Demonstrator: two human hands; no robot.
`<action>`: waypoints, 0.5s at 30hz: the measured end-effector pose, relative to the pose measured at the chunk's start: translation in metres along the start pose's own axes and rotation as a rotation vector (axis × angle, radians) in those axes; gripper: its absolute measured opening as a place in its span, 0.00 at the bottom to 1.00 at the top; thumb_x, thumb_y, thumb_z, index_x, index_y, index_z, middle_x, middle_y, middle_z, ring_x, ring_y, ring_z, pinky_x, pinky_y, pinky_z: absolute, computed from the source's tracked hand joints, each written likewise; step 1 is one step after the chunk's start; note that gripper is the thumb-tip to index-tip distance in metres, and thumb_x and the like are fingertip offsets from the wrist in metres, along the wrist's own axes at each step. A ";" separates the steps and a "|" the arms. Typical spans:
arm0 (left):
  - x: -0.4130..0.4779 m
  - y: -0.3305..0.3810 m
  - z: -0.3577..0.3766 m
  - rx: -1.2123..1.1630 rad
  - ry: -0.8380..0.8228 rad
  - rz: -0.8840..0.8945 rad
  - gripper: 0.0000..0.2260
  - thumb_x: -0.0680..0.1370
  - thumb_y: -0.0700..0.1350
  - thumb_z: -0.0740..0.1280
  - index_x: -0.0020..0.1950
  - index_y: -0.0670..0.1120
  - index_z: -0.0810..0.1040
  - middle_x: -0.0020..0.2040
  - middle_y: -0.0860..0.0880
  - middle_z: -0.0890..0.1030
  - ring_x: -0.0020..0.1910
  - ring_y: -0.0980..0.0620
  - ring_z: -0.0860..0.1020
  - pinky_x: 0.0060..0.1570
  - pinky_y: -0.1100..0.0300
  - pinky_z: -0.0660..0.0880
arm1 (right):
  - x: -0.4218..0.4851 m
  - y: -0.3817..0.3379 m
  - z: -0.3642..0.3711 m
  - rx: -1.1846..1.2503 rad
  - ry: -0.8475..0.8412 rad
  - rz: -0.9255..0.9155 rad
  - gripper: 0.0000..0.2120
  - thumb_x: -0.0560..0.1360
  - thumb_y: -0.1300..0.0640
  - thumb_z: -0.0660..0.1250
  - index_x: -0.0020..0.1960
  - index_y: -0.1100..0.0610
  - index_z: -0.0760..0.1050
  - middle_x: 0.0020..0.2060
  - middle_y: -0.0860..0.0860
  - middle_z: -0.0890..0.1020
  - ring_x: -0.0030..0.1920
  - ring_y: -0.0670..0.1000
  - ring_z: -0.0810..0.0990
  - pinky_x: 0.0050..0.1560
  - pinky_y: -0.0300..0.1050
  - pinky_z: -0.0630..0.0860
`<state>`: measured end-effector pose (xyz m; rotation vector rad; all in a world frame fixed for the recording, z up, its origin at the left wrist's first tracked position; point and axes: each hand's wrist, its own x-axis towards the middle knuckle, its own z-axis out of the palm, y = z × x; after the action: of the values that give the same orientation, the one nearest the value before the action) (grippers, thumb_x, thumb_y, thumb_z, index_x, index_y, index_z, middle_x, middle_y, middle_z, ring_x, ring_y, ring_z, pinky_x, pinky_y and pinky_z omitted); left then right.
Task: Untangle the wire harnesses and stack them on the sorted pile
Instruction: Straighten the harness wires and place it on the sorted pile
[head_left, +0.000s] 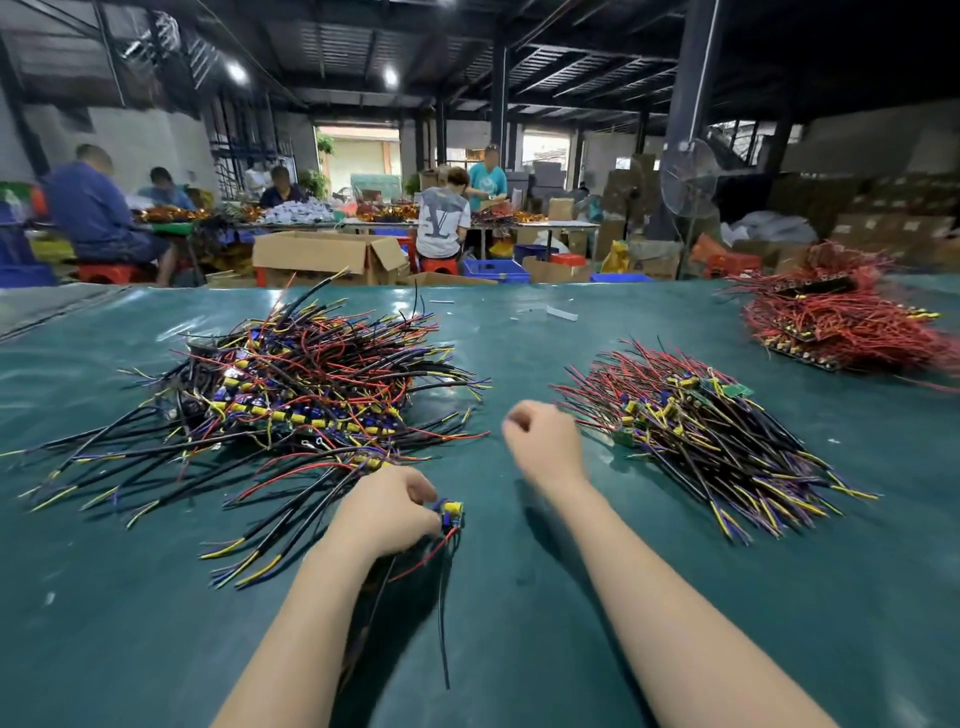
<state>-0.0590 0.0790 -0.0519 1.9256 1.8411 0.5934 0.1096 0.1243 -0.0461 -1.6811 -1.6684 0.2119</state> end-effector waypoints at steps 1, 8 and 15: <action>0.000 0.000 0.003 0.053 -0.008 0.000 0.10 0.70 0.45 0.71 0.51 0.51 0.80 0.46 0.53 0.77 0.47 0.51 0.76 0.46 0.63 0.70 | -0.011 -0.010 0.009 0.011 -0.132 -0.037 0.09 0.73 0.57 0.63 0.46 0.59 0.81 0.47 0.58 0.82 0.51 0.58 0.78 0.49 0.46 0.72; -0.006 -0.002 0.006 0.014 0.297 -0.006 0.05 0.75 0.47 0.67 0.46 0.51 0.82 0.46 0.51 0.83 0.50 0.49 0.78 0.42 0.61 0.67 | -0.046 -0.021 0.032 0.115 -0.369 -0.194 0.11 0.75 0.52 0.63 0.47 0.57 0.80 0.43 0.53 0.81 0.45 0.52 0.76 0.47 0.44 0.71; -0.006 0.012 -0.001 -0.909 0.101 -0.100 0.13 0.79 0.47 0.61 0.38 0.45 0.78 0.30 0.49 0.79 0.30 0.53 0.76 0.32 0.63 0.74 | -0.037 -0.015 0.018 1.083 -0.387 0.226 0.07 0.74 0.68 0.64 0.40 0.59 0.76 0.32 0.53 0.77 0.24 0.41 0.74 0.25 0.34 0.71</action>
<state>-0.0498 0.0725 -0.0442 1.1953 1.3306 1.2390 0.0816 0.0955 -0.0641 -0.9847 -1.1958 1.3470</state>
